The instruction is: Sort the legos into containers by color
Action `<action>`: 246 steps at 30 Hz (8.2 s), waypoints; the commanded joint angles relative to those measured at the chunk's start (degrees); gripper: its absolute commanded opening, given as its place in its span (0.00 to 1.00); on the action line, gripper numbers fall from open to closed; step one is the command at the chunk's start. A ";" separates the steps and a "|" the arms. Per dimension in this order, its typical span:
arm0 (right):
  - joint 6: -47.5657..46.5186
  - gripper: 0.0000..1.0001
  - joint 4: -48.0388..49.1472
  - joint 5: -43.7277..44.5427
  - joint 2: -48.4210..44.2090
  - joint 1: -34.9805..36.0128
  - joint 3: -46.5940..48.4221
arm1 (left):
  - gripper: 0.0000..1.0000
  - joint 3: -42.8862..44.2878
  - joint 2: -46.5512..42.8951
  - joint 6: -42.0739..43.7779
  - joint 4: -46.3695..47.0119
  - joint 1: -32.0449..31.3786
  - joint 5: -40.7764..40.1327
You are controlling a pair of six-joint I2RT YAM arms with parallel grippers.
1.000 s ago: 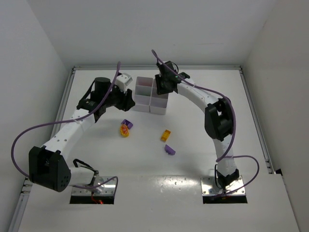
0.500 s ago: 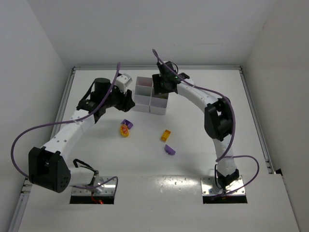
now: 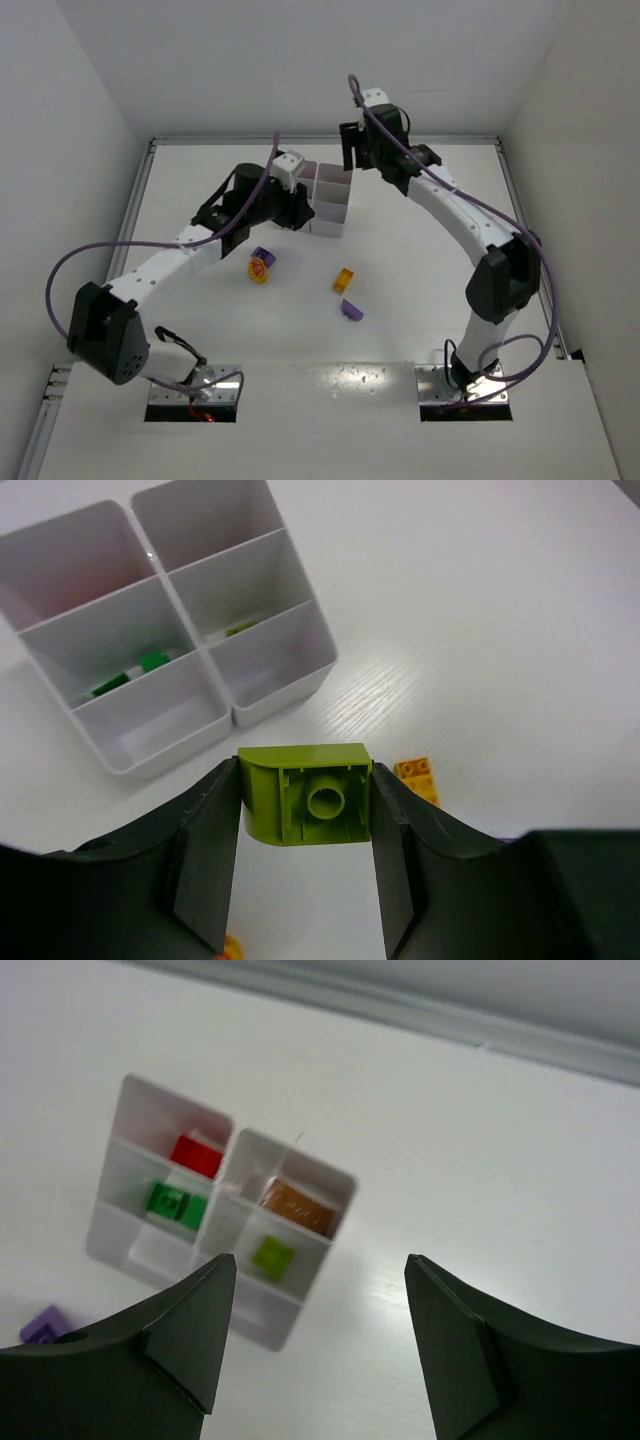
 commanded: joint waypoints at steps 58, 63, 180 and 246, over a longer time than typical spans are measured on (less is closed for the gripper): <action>-17.26 0.70 -4.83 -16.66 -10.79 -18.32 -14.19 | 0.83 26.41 28.20 -5.17 9.70 -7.64 -12.58; -24.96 0.65 -8.87 -25.87 -13.42 -18.93 -18.06 | 0.83 24.74 21.78 -7.10 6.20 -7.12 -14.43; -47.41 0.43 -3.96 -31.87 28.14 6.82 18.33 | 1.00 -6.37 -13.04 13.28 -28.79 24.44 -1.86; -23.33 0.66 -2.99 -24.92 -4.90 -11.89 -8.48 | 0.68 -3.65 16.49 -26.71 -22.91 6.51 -14.08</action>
